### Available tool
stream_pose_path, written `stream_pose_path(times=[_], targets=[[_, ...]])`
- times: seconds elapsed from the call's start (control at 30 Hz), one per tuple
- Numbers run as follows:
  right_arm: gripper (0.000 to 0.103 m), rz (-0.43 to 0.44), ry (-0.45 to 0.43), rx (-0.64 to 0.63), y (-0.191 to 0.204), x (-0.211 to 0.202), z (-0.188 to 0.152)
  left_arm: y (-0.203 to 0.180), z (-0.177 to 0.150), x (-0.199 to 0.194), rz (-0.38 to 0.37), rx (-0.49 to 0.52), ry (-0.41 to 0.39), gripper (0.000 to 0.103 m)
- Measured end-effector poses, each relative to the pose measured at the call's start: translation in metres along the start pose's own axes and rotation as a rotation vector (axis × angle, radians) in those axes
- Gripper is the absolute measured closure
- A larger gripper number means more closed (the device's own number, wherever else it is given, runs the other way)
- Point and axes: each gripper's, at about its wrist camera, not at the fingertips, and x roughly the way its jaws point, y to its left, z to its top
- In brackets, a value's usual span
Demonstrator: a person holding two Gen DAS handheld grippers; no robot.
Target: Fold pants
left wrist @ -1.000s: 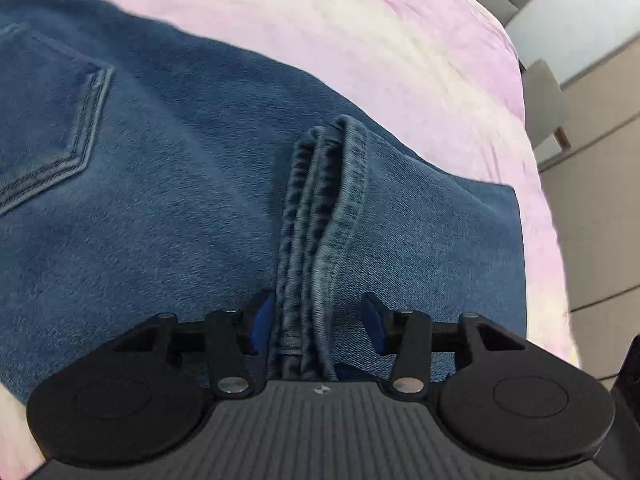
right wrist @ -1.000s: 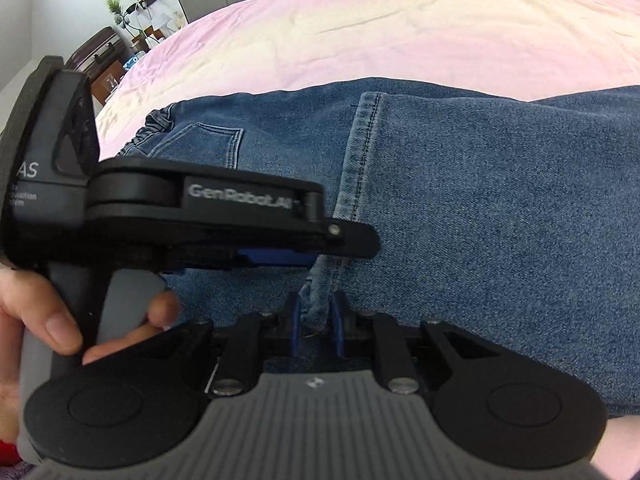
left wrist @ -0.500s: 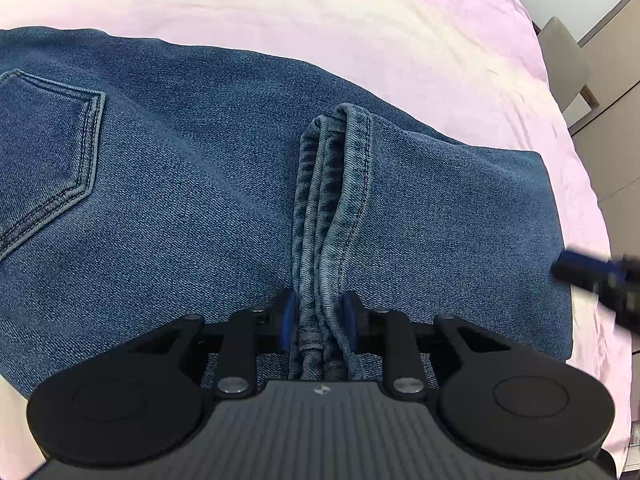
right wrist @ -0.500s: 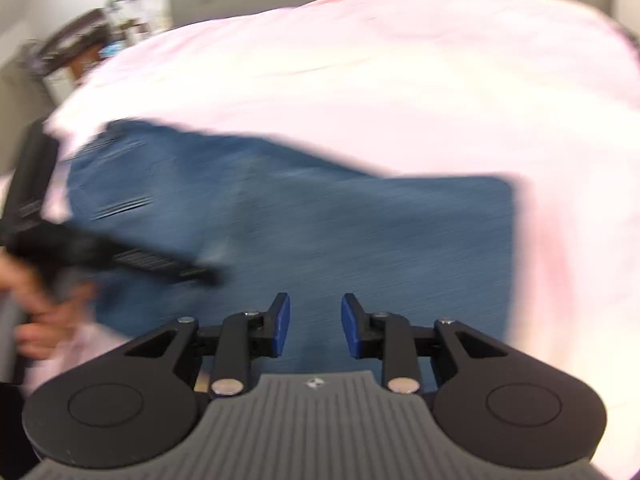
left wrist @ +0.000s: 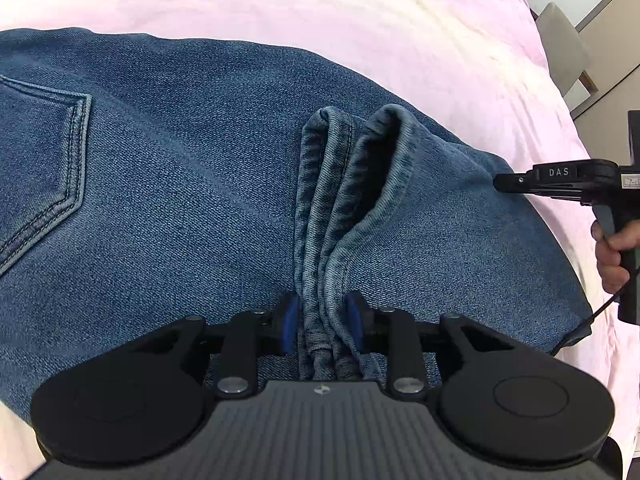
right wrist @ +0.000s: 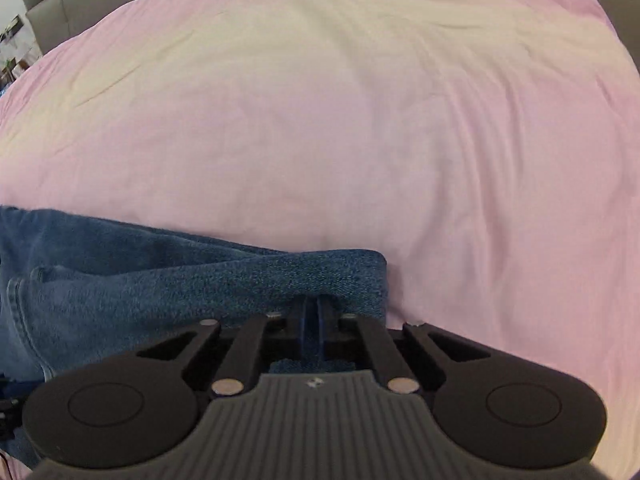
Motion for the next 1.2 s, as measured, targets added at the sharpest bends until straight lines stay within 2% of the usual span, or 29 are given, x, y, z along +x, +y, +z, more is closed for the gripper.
stream_pose_path(times=[0.13,0.27,0.33,0.53,0.67,0.8,1.03,1.13,1.2], targets=[[0.103,0.007,-0.005,0.005,-0.002,-0.005,-0.001,0.004,-0.002,-0.001,-0.017,-0.020,0.004,0.068],[0.099,-0.001,-0.033,-0.061,0.004,-0.038,-0.016,0.005,-0.007,-0.005,-0.024,-0.015,-0.007,0.068],[0.080,0.007,-0.047,-0.121,0.012,-0.062,-0.035,0.007,-0.007,-0.006,-0.027,-0.019,-0.007,0.068],[0.079,0.011,-0.009,-0.196,0.010,-0.112,-0.100,0.005,-0.004,-0.008,-0.017,-0.010,-0.008,0.068],[0.074,-0.018,0.038,-0.204,0.006,-0.099,-0.134,0.002,-0.003,-0.007,-0.010,0.002,-0.007,0.068],[0.073,-0.011,0.060,-0.183,0.001,-0.067,-0.136,0.001,-0.004,-0.007,0.003,0.030,-0.014,0.067],[0.071,-0.035,0.097,-0.206,0.009,-0.074,-0.126,-0.001,-0.007,-0.016,-0.009,0.048,-0.053,0.064],[0.071,-0.048,0.050,-0.285,0.026,-0.093,-0.122,0.000,-0.015,-0.033,-0.001,0.077,-0.104,0.057],[0.070,-0.037,0.012,-0.368,0.044,-0.104,-0.122,0.006,-0.020,-0.049,-0.002,0.076,-0.127,0.057]])
